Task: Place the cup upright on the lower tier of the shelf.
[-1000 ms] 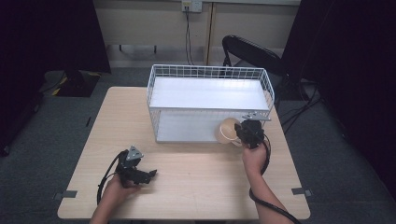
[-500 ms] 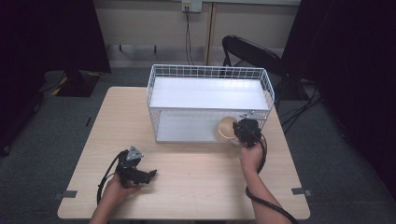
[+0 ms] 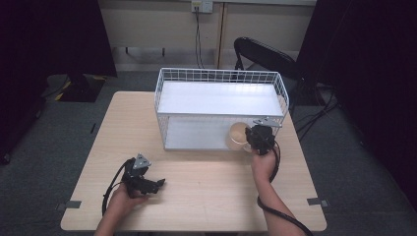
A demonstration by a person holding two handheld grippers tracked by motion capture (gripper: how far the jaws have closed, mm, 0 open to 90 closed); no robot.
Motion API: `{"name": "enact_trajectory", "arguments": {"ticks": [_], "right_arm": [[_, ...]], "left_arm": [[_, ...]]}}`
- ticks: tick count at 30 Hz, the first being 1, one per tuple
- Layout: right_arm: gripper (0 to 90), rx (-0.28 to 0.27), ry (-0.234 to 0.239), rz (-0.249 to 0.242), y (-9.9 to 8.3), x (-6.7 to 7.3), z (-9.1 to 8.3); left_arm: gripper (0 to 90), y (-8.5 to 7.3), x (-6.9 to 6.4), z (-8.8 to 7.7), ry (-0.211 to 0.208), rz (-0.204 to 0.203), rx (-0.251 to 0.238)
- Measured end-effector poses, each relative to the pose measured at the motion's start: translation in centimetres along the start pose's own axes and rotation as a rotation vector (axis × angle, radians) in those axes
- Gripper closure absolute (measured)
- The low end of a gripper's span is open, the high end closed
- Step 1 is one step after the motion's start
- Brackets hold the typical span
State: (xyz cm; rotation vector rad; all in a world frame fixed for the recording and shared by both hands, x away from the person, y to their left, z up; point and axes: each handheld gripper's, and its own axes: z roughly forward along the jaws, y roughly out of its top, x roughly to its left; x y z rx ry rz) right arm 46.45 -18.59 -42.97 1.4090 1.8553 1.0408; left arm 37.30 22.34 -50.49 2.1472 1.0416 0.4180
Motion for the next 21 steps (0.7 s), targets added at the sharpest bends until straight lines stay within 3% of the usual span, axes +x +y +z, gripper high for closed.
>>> {"name": "enact_trajectory", "arguments": {"ticks": [9, 16, 21], "right_arm": [[71.7, -0.019, 0.027, 0.016, 0.6, 0.1, -0.2], [37.0, -0.036, 0.109, 0.056, 0.9, -0.2, -0.7], [25.6, -0.054, 0.150, 0.049, 0.9, -0.3, -1.4]], "left_arm": [[0.0, 0.0, 0.0, 0.0, 0.000, 0.000, 0.000], [0.0, 0.0, 0.0, 0.0, 0.000, -0.001, 0.000], [0.0, 0.0, 0.0, 0.0, 0.000, 0.000, 0.000]]}}
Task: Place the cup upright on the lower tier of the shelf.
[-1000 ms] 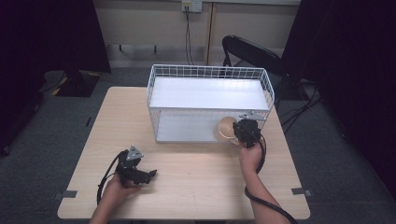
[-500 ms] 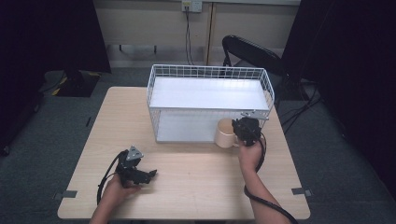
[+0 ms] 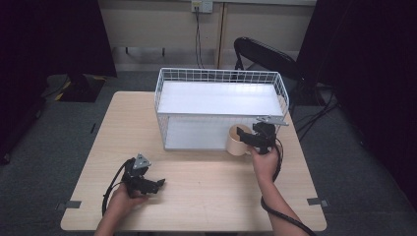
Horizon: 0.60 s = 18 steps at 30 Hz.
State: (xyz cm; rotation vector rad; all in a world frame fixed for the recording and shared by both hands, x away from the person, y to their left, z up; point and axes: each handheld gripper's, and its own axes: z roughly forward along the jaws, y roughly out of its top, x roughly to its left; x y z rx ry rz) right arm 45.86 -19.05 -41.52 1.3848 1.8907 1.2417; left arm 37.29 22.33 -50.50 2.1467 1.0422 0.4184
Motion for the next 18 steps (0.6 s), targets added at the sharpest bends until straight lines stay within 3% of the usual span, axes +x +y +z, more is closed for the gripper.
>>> {"name": "enact_trajectory", "arguments": {"ticks": [6, 18], "right_arm": [[20.1, -0.028, 0.042, -0.011, 0.1, -0.2, -1.1], [15.8, 0.042, 0.075, -0.058, -1.3, 0.0, -1.6]], "left_arm": [[0.0, 0.0, 0.0, 0.0, 0.000, 0.000, 0.000], [0.0, 0.0, 0.0, 0.0, 0.003, -0.002, -0.001]]}}
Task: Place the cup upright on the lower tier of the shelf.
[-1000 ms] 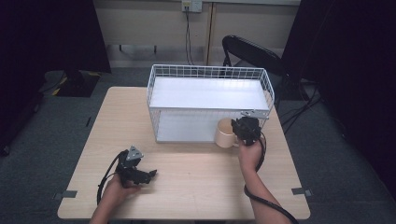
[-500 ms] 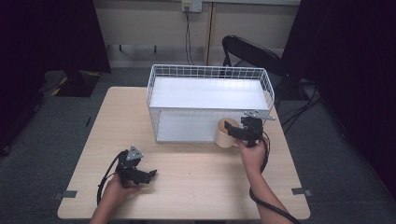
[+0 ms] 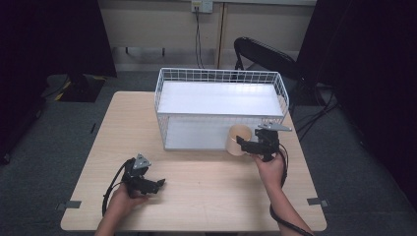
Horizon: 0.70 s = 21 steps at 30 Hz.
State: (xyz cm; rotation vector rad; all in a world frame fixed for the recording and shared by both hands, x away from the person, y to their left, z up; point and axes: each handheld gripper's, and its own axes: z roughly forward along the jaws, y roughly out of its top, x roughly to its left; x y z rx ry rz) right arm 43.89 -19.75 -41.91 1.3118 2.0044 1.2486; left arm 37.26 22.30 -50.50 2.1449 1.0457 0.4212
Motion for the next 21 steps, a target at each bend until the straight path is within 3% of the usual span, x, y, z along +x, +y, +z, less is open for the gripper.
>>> {"name": "enact_trajectory", "arguments": {"ticks": [5, 9, 21], "right_arm": [[15.3, 0.030, -0.014, -0.032, -0.6, 0.2, 0.5], [17.4, 0.036, -0.002, -0.030, -0.7, 0.4, 0.9], [21.9, 0.045, -0.022, -0.029, -0.5, 0.6, 1.5]], "left_arm": [[0.0, 0.0, 0.0, 0.0, 0.000, 0.000, 0.001], [0.0, 0.0, 0.0, 0.0, 0.000, 0.000, 0.001], [0.0, 0.0, 0.0, 0.0, 0.000, 0.000, 0.001]]}}
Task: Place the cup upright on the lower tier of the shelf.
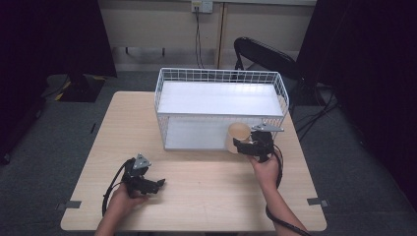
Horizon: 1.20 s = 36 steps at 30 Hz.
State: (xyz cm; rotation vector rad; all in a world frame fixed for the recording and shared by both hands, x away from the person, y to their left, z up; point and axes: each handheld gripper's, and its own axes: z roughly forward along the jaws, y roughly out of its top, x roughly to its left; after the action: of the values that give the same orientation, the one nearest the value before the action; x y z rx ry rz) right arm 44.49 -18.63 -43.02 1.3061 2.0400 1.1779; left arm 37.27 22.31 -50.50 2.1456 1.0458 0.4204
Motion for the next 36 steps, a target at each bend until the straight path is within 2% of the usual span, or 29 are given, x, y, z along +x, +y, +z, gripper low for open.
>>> {"name": "enact_trajectory", "arguments": {"ticks": [17, 26, 27, 36], "right_arm": [[34.6, 0.028, -0.025, -0.007, 0.24, -0.02, 0.48], [44.4, 0.026, -0.030, -0.004, 0.51, 0.15, 0.45], [48.3, 0.024, -0.024, -0.002, 0.52, 0.13, 0.45], [55.5, 0.021, -0.024, -0.004, 0.69, 0.22, 0.53]], "left_arm": [[0.0, 0.00, 0.00, 0.00, 0.000, 0.000, 0.000], [0.0, 0.00, 0.00, 0.00, 0.000, 0.000, -0.001], [0.0, 0.00, 0.00, 0.00, 0.000, 0.000, 0.000], [0.0, 0.00, 0.00, 0.00, 0.000, 0.000, 0.000]]}}
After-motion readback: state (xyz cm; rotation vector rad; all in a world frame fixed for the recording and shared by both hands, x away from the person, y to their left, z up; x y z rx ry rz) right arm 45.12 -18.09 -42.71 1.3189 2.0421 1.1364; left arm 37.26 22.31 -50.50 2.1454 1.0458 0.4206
